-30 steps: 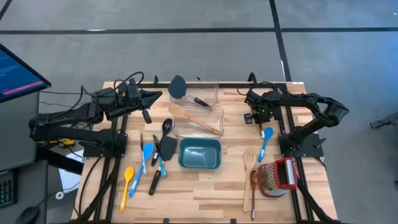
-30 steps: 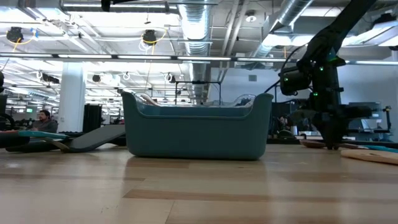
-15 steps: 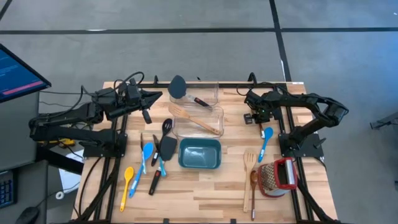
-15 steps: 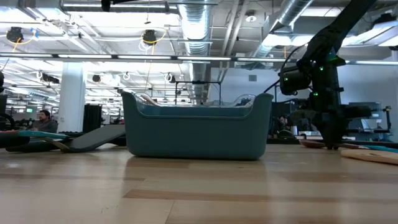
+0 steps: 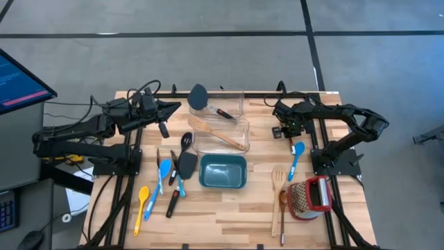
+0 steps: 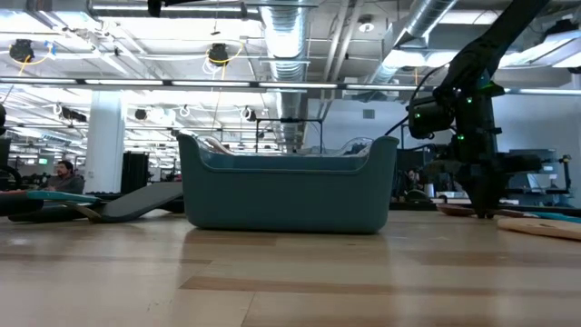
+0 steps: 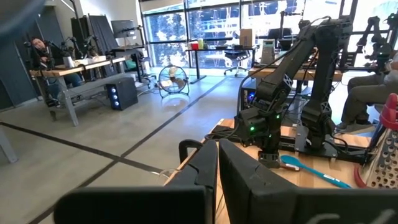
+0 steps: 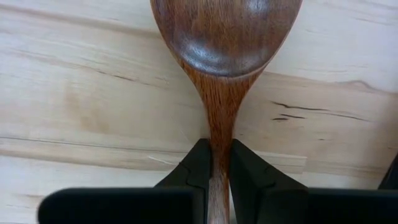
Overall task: Pick & Place Kitchen Items
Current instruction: Put the top wooden serving spoon into the bottom transparent bin
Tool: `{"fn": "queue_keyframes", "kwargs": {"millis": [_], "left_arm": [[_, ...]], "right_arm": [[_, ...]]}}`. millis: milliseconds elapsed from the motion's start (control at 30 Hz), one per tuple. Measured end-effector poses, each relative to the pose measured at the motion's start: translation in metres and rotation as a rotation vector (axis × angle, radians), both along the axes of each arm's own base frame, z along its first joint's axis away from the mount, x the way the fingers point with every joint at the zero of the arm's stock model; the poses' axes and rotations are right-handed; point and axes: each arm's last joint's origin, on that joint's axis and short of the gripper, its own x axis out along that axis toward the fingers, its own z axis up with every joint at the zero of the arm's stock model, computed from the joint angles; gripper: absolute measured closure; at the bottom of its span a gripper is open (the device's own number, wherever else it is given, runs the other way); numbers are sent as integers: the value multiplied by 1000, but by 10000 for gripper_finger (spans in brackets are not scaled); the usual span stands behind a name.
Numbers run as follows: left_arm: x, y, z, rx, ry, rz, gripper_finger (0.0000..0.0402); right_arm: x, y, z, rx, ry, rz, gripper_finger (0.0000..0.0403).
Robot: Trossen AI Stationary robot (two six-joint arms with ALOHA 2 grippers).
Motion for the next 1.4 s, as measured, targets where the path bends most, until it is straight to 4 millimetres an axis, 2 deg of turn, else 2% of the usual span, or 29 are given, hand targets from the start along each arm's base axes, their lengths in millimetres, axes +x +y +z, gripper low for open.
{"fn": "queue_keyframes", "kwargs": {"millis": [333,700,867,1100,1400], "left_arm": [[0,0,0,0,0,0,398],[0,0,0,0,0,-2,398],[0,0,0,0,0,-1,398],[0,0,0,0,0,-2,398],[0,0,0,0,0,-3,398]], "right_arm": [[5,-4,4,-27,-15,24,375],[24,-20,32,-100,-94,95,375],[36,-28,52,-141,-142,133,375],[58,-33,95,-243,-173,218,375],[89,-24,156,-415,-273,315,375]]}}
